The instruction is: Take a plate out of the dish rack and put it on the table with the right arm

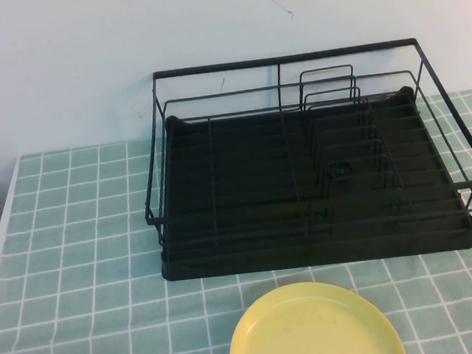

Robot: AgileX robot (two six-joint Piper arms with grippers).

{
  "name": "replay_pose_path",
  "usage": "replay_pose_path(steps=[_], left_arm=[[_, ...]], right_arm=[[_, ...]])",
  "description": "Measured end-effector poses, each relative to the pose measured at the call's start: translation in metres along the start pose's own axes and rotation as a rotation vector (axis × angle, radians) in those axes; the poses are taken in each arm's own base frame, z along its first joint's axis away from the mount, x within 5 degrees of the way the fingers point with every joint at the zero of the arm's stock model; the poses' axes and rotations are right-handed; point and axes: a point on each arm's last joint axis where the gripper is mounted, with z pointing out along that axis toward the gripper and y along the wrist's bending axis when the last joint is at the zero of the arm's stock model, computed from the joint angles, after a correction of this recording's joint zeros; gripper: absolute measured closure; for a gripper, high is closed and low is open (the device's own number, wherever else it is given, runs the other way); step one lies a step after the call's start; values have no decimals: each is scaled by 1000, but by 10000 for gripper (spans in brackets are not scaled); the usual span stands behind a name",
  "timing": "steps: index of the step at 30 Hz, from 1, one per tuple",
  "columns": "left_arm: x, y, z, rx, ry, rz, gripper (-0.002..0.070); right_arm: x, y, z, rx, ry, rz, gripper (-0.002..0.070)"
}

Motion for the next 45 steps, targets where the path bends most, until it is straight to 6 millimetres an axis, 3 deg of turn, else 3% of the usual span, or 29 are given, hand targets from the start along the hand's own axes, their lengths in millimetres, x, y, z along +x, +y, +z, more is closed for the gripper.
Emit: replay_pose_path(steps=[8,45], left_arm=[[0,0,0,0,0,0,678],[0,0,0,0,0,0,678]], right_arm=[[51,8,14,26,56,92,678],[50,10,15,9,12,52,678]])
